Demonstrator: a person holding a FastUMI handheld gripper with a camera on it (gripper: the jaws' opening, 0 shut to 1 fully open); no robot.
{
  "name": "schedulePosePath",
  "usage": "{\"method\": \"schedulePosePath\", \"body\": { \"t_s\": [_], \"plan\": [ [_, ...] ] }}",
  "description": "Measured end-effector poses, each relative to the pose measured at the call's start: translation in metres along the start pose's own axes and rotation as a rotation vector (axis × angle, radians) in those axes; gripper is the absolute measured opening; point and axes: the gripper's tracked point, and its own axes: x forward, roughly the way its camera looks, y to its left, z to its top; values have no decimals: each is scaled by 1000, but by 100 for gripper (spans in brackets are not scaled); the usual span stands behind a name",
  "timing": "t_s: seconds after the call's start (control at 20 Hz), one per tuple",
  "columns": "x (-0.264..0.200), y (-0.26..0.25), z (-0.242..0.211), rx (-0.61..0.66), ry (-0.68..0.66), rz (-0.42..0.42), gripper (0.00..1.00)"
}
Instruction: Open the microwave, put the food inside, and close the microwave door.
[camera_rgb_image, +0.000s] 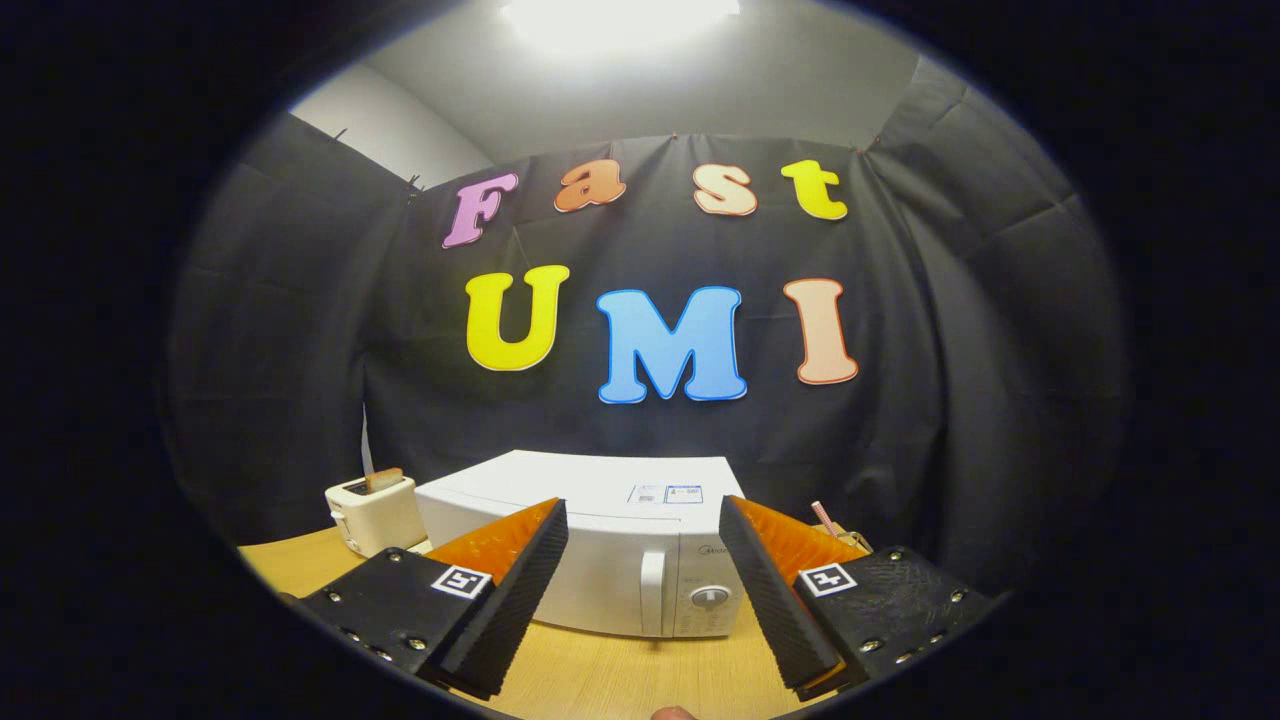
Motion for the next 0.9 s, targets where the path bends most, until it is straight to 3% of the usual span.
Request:
{"method": "schedulePosePath", "body": {
  "t_s": [0.9],
  "plan": [
    [93,-4,-133,-41,231,9,97]
  ]
}}
